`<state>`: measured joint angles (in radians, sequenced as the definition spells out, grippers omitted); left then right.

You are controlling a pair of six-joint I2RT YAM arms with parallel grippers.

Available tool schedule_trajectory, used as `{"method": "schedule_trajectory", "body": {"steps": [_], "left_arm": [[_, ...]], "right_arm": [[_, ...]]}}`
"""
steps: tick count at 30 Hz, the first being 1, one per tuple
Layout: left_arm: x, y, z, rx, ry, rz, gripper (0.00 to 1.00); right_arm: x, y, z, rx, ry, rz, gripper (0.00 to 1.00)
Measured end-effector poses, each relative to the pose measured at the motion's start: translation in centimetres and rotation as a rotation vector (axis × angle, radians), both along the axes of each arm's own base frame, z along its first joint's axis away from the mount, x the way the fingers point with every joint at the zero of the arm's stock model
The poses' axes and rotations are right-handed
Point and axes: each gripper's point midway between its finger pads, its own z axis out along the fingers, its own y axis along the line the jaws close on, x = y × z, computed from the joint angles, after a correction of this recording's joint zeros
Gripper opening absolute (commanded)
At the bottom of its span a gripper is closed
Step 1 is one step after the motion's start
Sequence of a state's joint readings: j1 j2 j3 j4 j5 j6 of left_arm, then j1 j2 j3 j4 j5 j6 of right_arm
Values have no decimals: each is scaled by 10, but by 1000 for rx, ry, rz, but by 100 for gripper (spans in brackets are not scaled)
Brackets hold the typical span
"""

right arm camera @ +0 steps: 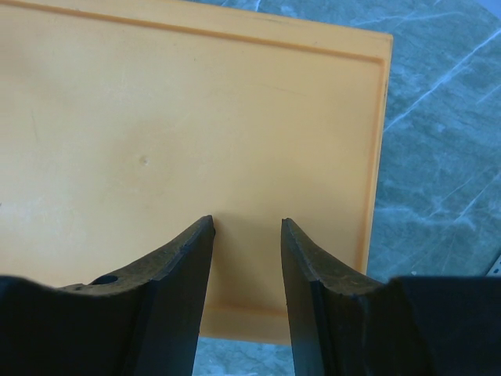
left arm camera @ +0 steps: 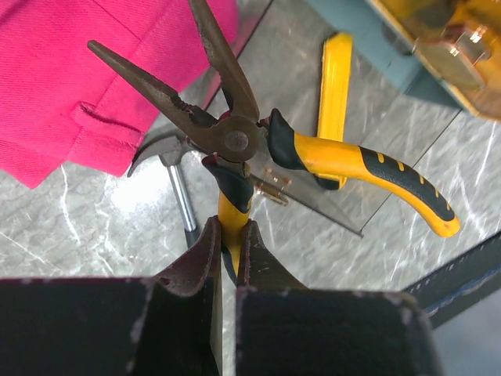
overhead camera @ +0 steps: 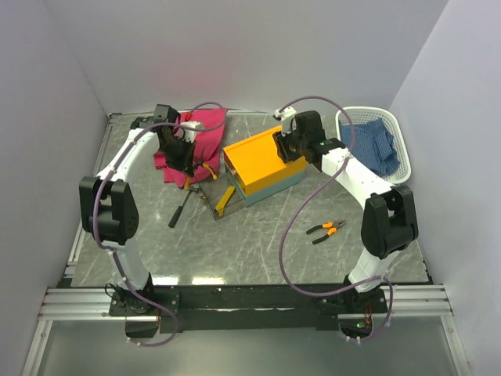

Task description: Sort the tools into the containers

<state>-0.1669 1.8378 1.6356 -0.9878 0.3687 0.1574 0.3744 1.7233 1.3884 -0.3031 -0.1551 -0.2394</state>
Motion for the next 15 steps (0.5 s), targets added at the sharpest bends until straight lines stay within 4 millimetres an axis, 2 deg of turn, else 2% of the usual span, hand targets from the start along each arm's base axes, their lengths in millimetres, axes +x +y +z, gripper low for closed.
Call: {"method": "schedule_trajectory", "body": {"steps": [6,11,15], "left_arm": [[-6,-12,-5,27,44,-86,1],[-26,-41,-15,13,119,-196,1],[-41,-56,-26,-12,202,-243,1]], "right_arm": [[-3,-2,1,-9,-5,2,48],[-4,-3,1,-12,-7,4,48],[-5,-3,1,-14,-6,3,48]]}}
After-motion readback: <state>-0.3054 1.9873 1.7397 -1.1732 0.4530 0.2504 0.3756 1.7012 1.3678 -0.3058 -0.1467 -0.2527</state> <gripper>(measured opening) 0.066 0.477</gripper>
